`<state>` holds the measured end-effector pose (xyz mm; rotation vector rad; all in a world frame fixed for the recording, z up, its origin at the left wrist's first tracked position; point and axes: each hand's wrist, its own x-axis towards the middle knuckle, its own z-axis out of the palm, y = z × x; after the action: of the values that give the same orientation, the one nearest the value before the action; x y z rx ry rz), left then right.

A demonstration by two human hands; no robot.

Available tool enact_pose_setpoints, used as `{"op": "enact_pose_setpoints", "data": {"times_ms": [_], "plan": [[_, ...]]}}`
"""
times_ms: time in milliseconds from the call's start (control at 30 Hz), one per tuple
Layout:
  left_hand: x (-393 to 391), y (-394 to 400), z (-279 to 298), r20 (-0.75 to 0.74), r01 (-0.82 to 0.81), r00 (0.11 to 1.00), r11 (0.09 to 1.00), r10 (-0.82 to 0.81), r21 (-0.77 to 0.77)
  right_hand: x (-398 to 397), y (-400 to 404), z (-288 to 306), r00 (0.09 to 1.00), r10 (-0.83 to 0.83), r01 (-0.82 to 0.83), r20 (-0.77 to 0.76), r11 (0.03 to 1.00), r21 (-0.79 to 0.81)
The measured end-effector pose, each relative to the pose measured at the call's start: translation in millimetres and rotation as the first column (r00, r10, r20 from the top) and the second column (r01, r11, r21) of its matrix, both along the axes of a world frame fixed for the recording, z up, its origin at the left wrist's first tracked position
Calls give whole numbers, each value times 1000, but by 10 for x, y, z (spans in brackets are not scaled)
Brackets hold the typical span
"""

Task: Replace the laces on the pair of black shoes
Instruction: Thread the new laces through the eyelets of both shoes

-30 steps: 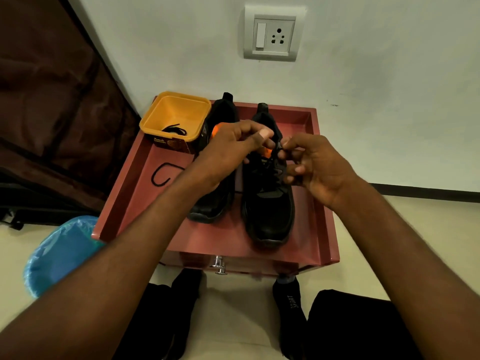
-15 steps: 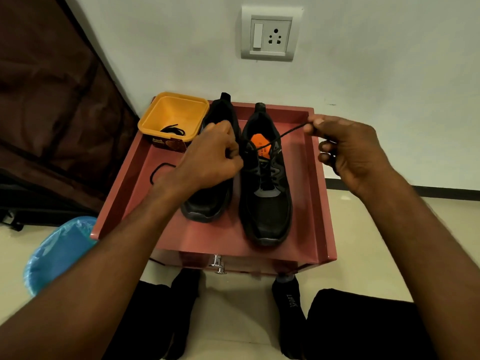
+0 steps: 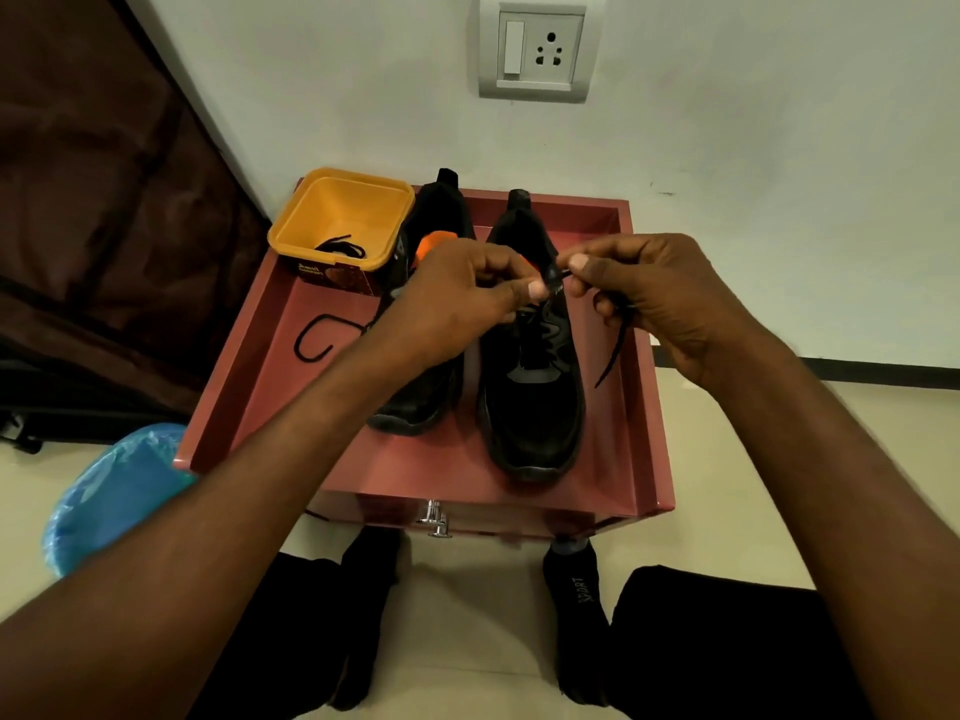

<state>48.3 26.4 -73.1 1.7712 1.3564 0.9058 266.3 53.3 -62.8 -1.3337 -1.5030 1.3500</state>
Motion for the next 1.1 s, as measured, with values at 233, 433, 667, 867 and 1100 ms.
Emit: {"op": "enact_pose_setpoints", "data": {"times_ms": [233, 433, 667, 867, 1100], "plan": [[-276, -26, 77, -326, -45, 945, 998, 30, -39, 43, 50, -110, 977, -210, 211, 32, 977, -29], [-102, -19, 71, -25, 11, 1000, 1000, -11, 4, -139, -50, -21, 994, 106, -106, 33, 994, 12], [-6, 12, -72, -123, -89, 989, 995, 83, -44, -119, 23, -148, 976, -194, 183, 101, 977, 113], [116, 8, -91, 31, -111, 993, 992, 113, -59, -223, -25, -133, 986, -82, 48, 142, 973, 225], [215, 70, -255, -42, -281, 958, 957, 284, 66, -259, 45, -340, 804, -103, -137, 585, 926, 351]]}}
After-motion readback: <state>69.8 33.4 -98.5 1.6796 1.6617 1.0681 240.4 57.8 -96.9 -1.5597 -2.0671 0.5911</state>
